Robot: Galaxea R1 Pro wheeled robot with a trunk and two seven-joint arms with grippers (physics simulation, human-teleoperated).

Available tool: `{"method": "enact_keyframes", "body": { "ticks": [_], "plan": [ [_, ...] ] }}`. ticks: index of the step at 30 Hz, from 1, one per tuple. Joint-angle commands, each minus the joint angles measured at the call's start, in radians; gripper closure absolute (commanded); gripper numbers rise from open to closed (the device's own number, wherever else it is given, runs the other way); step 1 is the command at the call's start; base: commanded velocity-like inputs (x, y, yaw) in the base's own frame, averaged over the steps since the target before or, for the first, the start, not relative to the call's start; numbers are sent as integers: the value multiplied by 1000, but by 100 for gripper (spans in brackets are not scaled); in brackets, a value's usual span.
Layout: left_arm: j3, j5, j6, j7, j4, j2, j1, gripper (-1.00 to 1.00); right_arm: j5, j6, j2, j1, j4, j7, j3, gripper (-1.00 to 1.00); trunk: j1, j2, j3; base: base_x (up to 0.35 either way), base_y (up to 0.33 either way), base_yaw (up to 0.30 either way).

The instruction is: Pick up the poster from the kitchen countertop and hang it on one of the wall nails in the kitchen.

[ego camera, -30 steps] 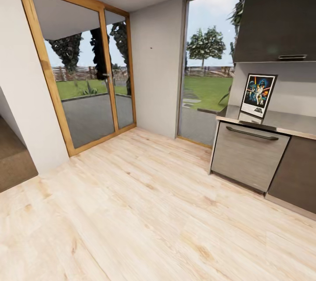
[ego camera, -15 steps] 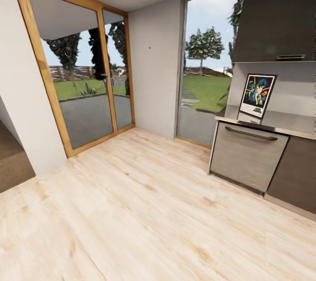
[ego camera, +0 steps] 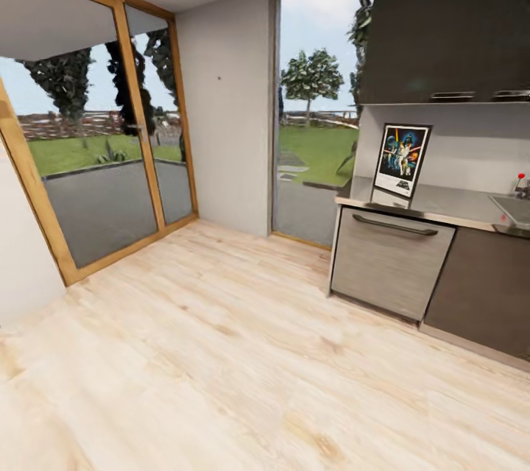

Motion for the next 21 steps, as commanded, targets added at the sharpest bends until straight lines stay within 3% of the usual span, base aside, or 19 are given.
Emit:
{"method": "enact_keyframes", "body": {
  "ticks": [1, 21],
  "plan": [
    [1, -1, -2, 0, -1, 0, 0, -100, 0, -3, 0, -1, 1, 0, -1, -100, 1, 0, -1, 330, 0, -102],
    [3, -1, -1, 0, -1, 1, 0, -100, -2, -1, 0, -1, 5, 0, 0, -100, 1, 0, -1, 331, 0, -11]
  ]
}}
